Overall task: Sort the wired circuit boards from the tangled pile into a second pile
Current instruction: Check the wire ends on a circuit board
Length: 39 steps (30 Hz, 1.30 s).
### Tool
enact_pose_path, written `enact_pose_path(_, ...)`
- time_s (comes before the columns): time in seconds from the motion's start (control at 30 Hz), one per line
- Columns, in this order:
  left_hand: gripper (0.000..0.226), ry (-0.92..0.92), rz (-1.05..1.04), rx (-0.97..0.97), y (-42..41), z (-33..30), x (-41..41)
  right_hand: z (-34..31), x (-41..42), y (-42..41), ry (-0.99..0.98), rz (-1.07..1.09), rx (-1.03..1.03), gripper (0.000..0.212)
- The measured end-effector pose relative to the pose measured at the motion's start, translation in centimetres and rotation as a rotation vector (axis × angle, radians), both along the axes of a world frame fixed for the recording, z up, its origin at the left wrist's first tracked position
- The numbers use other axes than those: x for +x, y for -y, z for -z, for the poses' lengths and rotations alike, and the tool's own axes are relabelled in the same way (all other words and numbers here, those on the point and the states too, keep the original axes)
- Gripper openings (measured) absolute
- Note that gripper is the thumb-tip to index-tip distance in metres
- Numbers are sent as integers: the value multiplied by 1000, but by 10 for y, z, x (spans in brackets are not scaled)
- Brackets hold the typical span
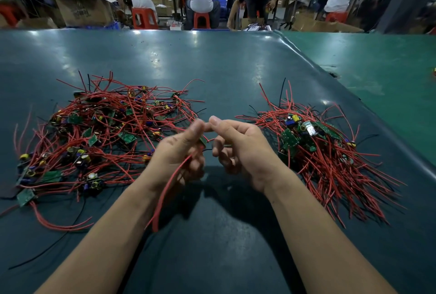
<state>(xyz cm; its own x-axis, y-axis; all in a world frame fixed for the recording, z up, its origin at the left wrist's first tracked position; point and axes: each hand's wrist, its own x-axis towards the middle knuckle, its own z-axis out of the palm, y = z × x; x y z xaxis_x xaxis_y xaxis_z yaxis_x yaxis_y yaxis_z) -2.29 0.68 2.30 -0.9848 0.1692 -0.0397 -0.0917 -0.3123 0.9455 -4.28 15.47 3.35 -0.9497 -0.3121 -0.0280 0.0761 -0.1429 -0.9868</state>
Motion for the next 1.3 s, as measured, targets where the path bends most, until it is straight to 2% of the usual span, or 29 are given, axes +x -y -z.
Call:
enact_pose_path(0.07,52,51,78,-110,-3,5,2,0,2,2,7,-60,45,37)
enact_pose_path(0.13,56,27,95,-175,-5,9,3,0,4,2,5,-122,82,30)
enact_pose_path(0.2,56,15,85,-161,-6,10,2,-1,5,0,2,-163,72,18)
enact_pose_path(0.33,61,-16,108,-147,-4,10,1,-3,4,-3,14,-180,35,29)
enact_pose_path(0.43,54,-21,99,-199,-4,10,0,-1,3,-3,47,-162,13,32)
enact_pose_path(0.53,46,3,73,-172,-6,8,0,-1,-2,-5,98,-91,-93,21)
enact_pose_path(0.6,51,10,58,-180,-7,6,1,-2,-3,-6,111,-95,-129,8)
enact_pose_path(0.7,47,7,66,-166,-7,5,3,-1,-1,-8,102,-152,-47,29)
enact_pose_path(0.77,55,-1,64,-184,-5,6,3,-1,2,-6,91,-188,-37,19)
enact_pose_path(0.83,62,1,56,-217,-4,7,2,-2,1,-5,108,-156,-81,15)
enact_pose_path(0.93,54,20,58,-202,-4,8,1,0,-3,-5,137,-34,-130,29)
enact_pose_path(1.07,44,-2,67,-198,-5,10,0,-2,-4,-4,116,58,-203,25)
enact_pose_path(1.2,51,-23,123,-235,-3,11,2,-4,-7,-7,112,160,-268,20)
enact_pose_path(1.3,46,-37,177,-245,-2,12,1,-4,-9,-8,108,227,-283,18)
